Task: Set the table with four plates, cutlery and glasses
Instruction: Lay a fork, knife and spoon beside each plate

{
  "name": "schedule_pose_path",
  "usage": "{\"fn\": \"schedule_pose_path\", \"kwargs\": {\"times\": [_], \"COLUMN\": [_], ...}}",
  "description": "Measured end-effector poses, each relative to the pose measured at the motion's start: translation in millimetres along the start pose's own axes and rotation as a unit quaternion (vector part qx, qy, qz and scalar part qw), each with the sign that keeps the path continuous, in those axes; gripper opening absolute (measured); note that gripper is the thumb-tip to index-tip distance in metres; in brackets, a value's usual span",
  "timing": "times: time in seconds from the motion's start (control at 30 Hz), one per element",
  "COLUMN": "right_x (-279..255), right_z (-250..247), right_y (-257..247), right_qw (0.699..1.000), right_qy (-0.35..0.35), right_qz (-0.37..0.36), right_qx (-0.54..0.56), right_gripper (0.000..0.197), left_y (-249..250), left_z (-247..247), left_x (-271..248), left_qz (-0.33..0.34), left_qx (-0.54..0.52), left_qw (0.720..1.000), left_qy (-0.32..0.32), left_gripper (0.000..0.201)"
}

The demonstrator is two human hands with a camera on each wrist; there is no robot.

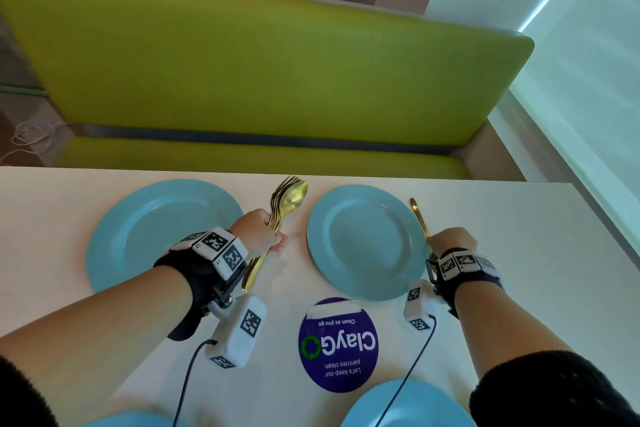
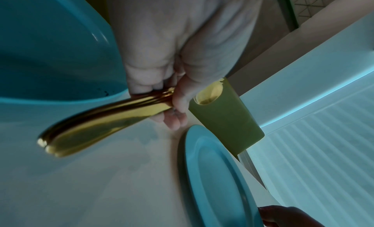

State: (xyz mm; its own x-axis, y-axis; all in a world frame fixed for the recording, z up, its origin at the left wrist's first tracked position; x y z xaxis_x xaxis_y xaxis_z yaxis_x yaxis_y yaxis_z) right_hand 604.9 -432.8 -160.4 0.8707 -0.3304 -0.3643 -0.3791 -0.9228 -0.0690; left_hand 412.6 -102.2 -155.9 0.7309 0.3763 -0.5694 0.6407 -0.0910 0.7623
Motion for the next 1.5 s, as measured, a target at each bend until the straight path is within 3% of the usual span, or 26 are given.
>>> {"fn": "schedule_pose_path", "kwargs": {"times": [0.27, 0.67, 0.8, 0.97, 1.13, 1.23, 1.4, 1.5], "right_x": [-1, -9, -31, -89, -183, -246, -341, -389], "right_z": [0, -9, -33, -51, -36, -17, 13, 19], "right_y": [-6, -1, -17, -58, -98, -115, -127, -129], "right_qw": [1.000, 0.999, 0.996, 0.977, 0.933, 0.905, 0.871, 0.855], "right_qy": [0.007, 0.004, 0.035, 0.041, -0.002, -0.034, -0.038, -0.014], "right_qz": [-0.008, -0.022, -0.073, -0.202, -0.352, -0.421, -0.488, -0.512], "right_qx": [0.008, 0.035, 0.044, 0.059, 0.079, 0.045, -0.045, -0.075], "right_gripper": [0.022, 0.042, 0.037, 0.028, 0.016, 0.018, 0.022, 0.023], "left_y": [-8, -6, 2, 12, 7, 1, -14, -31], "left_z": [-4, -3, -9, -14, -19, -23, -46, -69], "left_x": [7, -2, -13, -38, -68, -88, -132, -155], "left_qz": [-0.009, -0.009, 0.003, 0.032, 0.035, 0.039, 0.048, 0.048], "left_qx": [-0.003, -0.001, 0.001, 0.008, 0.020, 0.028, 0.072, 0.073], "left_qw": [1.000, 1.000, 1.000, 0.999, 0.999, 0.998, 0.992, 0.989], "left_qy": [0.003, 0.006, 0.009, 0.013, -0.010, -0.034, -0.092, -0.117], "left_gripper": [0.026, 0.037, 0.038, 0.027, 0.004, 0.017, 0.004, 0.006]}}
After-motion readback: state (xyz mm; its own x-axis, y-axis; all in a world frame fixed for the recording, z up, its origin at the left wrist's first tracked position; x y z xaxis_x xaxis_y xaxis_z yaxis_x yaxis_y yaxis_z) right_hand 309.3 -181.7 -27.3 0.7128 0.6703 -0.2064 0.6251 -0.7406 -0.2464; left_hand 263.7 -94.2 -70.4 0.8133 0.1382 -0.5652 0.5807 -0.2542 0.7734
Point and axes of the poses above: each hand's wrist, its own x-axis towards the middle knuckle, its own z-axis out of the palm, y = z × x, the point moved 8 cm from there along x, towards the middle knuckle, and after that the axes turned 3 degrees about z, right-handed, at the moved point
